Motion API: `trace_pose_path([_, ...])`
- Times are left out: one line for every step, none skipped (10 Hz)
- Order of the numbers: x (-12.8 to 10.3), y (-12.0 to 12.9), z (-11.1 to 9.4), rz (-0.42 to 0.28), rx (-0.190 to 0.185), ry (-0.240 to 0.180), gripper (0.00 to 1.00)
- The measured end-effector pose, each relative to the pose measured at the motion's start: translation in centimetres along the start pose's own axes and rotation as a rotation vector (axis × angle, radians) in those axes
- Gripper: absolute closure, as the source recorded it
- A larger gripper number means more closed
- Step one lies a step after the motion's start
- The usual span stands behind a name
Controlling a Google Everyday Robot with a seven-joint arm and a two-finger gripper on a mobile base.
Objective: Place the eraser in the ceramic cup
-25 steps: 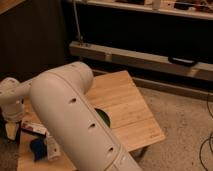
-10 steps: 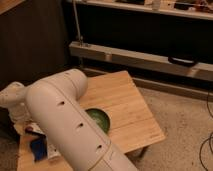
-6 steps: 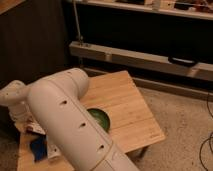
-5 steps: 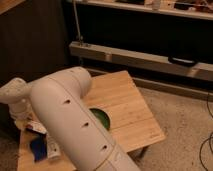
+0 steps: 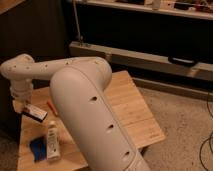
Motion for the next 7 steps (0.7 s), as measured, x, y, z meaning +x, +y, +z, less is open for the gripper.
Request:
trace_pose_path([-0.1,-1.7,-2.6,0.013,0.014,-0.024,1.00])
trace_pose_path([0.2,-3.5,-4.6,0.032,0.024,-0.044,1.00])
trace_pose_path([0.8,-5.9,-6.7,0.063,0.031,-0.077,1.00])
trace_pose_path([1.6,-7.6,-7.9,0.091,0.037,-0.097,1.00])
trace_pose_path([2.5,-9.4,-8.8,0.121,0.044,-0.116,1.00])
trace_pose_path([4.0,-11.8,-10.1,0.167,0.052,-0.139,1.00])
trace_pose_path([5.7,-14.1,-11.0,0.217,0.057,-0.158,1.00])
